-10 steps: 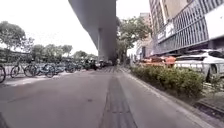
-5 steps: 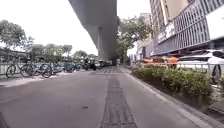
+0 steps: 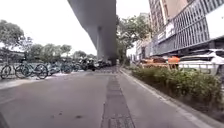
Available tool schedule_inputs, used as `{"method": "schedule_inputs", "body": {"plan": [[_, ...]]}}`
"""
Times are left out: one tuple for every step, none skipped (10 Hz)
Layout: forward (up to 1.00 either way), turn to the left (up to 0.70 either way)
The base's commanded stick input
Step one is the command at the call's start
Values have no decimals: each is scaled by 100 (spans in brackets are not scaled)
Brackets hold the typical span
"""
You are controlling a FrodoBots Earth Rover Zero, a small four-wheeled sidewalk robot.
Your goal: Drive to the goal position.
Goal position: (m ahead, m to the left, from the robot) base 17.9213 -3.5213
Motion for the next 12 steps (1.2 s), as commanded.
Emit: {"method": "schedule_inputs", "body": {"plan": [[45, 0], [45, 0], [45, 0], [45, 0], [45, 0], [45, 0], [45, 0], [45, 0], [45, 0], [45, 0], [45, 0], [45, 0]]}}
